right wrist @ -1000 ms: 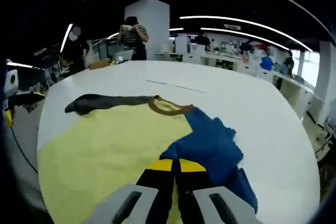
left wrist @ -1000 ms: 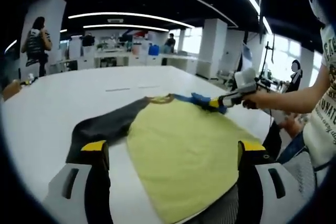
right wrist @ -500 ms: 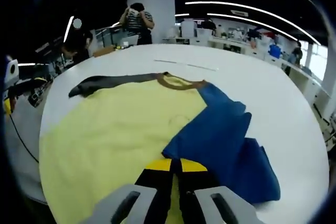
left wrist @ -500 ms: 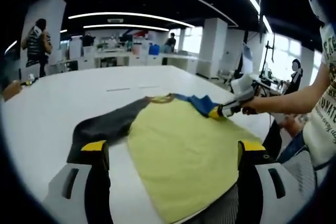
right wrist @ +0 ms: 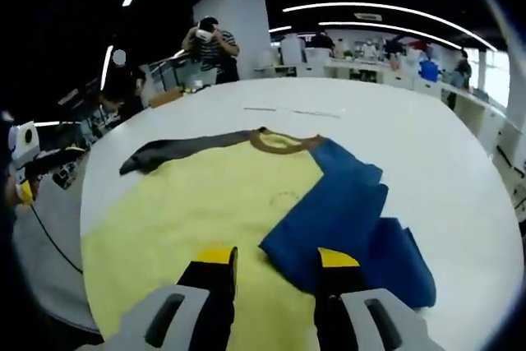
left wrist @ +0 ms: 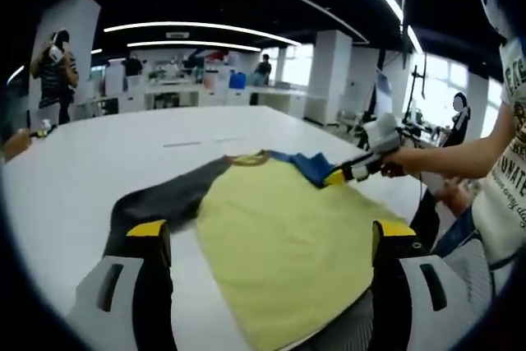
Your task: Fold the garment on the visible template until the final outline fits inside the template.
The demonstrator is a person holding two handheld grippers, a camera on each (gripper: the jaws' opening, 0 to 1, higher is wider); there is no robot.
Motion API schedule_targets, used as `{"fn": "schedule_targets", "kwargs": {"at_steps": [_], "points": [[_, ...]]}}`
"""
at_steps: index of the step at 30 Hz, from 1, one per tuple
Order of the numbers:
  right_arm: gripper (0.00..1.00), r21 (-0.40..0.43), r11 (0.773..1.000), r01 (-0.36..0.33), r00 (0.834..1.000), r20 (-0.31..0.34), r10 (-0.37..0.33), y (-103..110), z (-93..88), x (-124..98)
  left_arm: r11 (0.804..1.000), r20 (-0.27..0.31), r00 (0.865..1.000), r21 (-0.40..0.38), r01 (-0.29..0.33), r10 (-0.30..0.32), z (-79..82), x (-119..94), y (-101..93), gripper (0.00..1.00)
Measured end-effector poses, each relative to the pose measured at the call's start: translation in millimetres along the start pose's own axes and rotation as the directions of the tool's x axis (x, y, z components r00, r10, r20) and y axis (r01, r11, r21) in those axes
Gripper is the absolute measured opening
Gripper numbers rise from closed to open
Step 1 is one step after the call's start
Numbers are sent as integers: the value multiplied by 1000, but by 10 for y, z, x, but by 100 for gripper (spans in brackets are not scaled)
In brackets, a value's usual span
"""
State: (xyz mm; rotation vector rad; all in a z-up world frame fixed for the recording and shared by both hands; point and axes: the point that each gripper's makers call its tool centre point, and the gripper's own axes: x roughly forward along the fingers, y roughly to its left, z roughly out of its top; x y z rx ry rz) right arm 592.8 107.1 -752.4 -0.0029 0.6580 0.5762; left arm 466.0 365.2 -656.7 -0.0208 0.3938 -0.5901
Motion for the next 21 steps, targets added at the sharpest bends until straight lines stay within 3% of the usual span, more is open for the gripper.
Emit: {"fn": "schedule_targets", "kwargs": {"at_steps": [7,21], "points": [[43,42,999,25,999,45,-27,-208,146,-218,1000,-2,1000,3,0,0,6,0,-12,99],[37,103,983,155,986,38,-159,-884,178,-419,1000,14,1000,20,8,-8,79,10,-25,99]]}}
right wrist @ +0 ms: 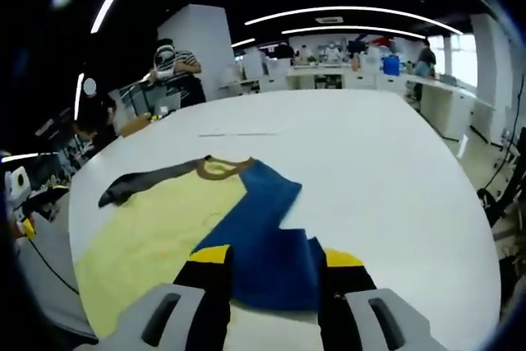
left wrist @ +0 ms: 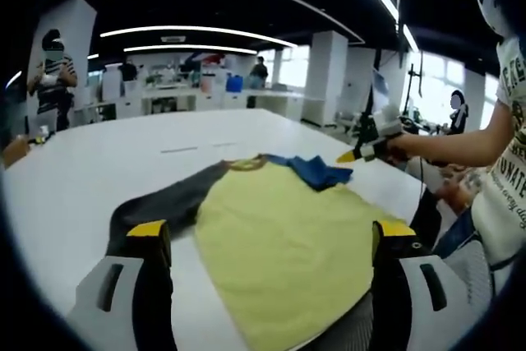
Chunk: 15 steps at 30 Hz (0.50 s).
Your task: Fold the garment on the visible template until the final outline fits inside the template.
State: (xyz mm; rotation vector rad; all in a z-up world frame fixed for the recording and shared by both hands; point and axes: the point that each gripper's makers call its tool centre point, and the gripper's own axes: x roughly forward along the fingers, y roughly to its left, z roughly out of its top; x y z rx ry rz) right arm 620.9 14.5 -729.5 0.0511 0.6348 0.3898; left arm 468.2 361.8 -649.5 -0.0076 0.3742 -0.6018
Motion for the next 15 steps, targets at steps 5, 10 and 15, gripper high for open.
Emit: {"fn": "schedule_targets", "kwargs": {"at_steps": [5,10,15], "points": [[32,8,999,44,999,-10,-44,-202,-9,16,1000,-6,1000,4,-3,3,-21,-1,26,98],[27,0,997,75,997,-36,-75,-351,-60,69,1000,-13,1000,2,-2,2,-41,1,38,97],[19,-6,996,91,993,-74,-91,-367,-138,102,1000,-19,1000,3,-9,9,-43,9,55,94]]}}
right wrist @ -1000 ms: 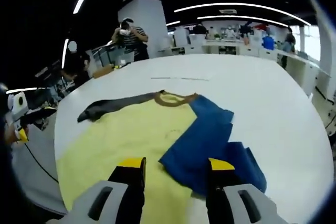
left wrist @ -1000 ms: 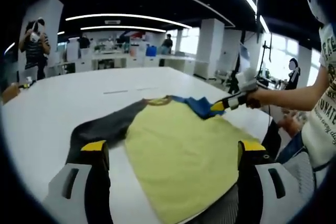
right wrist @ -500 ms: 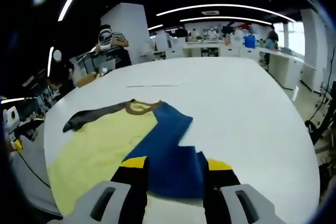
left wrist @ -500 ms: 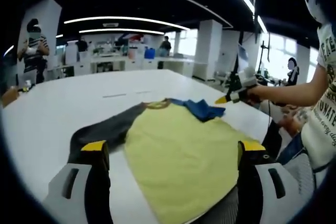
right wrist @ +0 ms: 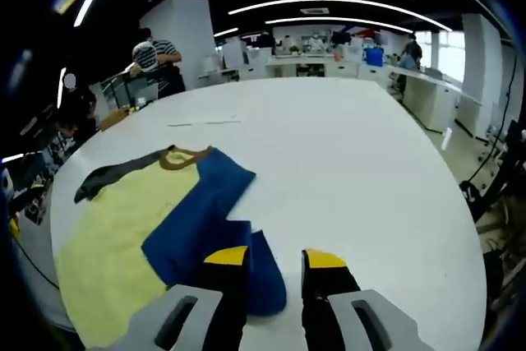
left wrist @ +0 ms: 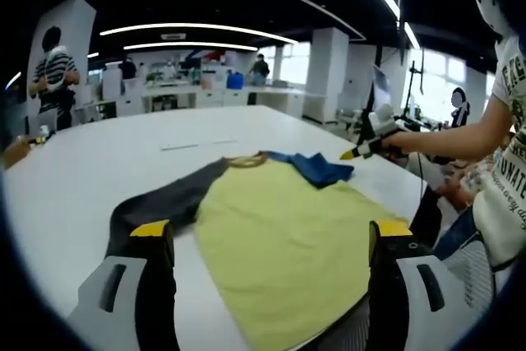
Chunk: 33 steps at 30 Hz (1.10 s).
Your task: Fold the garment on the visible template until the final outline fits inside the template.
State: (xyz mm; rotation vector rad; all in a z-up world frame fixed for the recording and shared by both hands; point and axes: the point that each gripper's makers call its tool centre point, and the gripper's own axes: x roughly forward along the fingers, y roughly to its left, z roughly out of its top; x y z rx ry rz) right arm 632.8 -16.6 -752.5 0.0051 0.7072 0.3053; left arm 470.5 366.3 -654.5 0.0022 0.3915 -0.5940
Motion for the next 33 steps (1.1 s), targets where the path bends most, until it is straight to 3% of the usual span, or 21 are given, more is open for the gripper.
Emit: {"fn": "schedule_targets", "kwargs": {"at_steps": [14,20,28,33], "points": [[19,-129,991,-24,994,-108,10,120,-220,90,1000,1,1000,11,-9,9,0,-5,74,90],[13,-175,983,-47,993,-119,26,171,-230,97,1000,-1,1000,11,-16,16,-6,-34,88,89],[0,-183,979,-88,986,-154,60,122,-230,167,1000,-5,1000,10,-27,27,1,-42,95,88],[0,-174,981,-89,984,-170,59,42,-224,233,1000,-2,1000,14,-26,26,30,-30,66,88]]}}
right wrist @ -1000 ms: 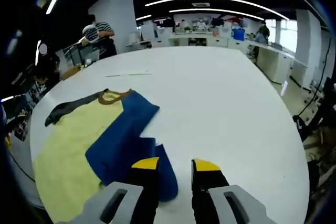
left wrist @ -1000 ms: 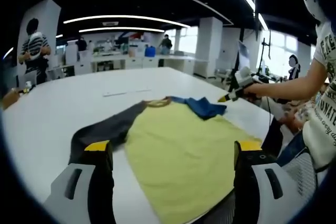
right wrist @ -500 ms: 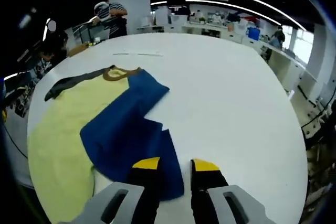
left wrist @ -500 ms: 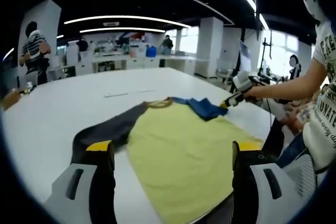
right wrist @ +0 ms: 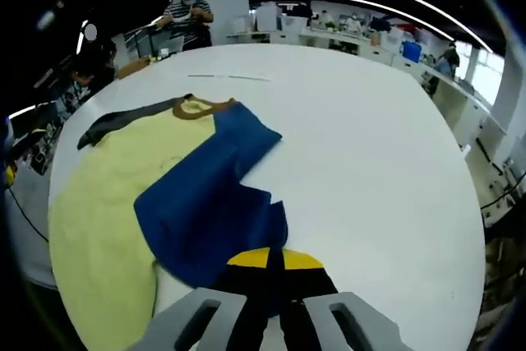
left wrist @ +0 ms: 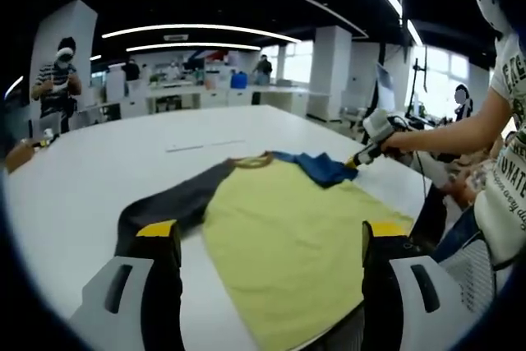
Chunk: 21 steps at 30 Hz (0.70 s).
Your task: Fold the garment on the visible template until the final outline fits inside the template.
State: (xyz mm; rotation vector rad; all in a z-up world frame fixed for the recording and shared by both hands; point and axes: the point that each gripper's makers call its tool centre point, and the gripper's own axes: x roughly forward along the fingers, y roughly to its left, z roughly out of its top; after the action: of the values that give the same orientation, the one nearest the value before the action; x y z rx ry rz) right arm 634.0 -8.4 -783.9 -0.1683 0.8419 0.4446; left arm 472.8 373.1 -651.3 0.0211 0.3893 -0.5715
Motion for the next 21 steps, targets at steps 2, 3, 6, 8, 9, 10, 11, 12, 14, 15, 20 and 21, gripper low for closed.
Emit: {"fn": "schedule_targets", "kwargs": {"at_steps": [2,3,6,8,9,10,11,12,14,15,20,21], "points": [[0,2,1000,1,1000,-1,-1,-5,-6,-1,1000,-3,1000,3,1,-1,27,7,-41,88],[0,7,1000,8,1000,0,-8,-16,-8,-4,1000,-3,1000,5,1,-1,21,9,-37,88],[0,21,999,44,999,16,-44,-106,2,-58,1000,-3,1000,10,1,-1,24,15,-37,88],[0,29,997,65,998,25,-65,-176,13,-99,1000,-2,1000,9,0,0,26,13,-30,88],[0,39,995,88,995,39,-89,-234,34,-137,1000,-2,1000,8,1,-1,23,11,-27,87],[0,41,995,94,994,49,-96,-262,48,-163,1000,-5,1000,9,1,-1,20,11,-26,87],[0,49,993,104,993,59,-107,-303,60,-202,1000,-7,1000,12,1,-1,17,9,-23,87],[0,56,992,114,991,66,-117,-336,68,-226,1000,-9,1000,16,1,-1,16,9,-23,87],[0,70,990,125,989,74,-130,-390,69,-279,1000,-5,1000,15,-2,2,21,1,-21,87],[0,78,988,137,987,75,-143,-428,61,-305,1000,-3,1000,13,-3,3,23,-2,-20,87],[0,114,979,172,981,73,-181,-566,7,-378,1000,-1,1000,9,-21,21,23,19,31,85],[0,128,975,182,979,72,-192,-559,-2,-411,1000,0,1000,9,-23,23,23,18,38,85]]}}
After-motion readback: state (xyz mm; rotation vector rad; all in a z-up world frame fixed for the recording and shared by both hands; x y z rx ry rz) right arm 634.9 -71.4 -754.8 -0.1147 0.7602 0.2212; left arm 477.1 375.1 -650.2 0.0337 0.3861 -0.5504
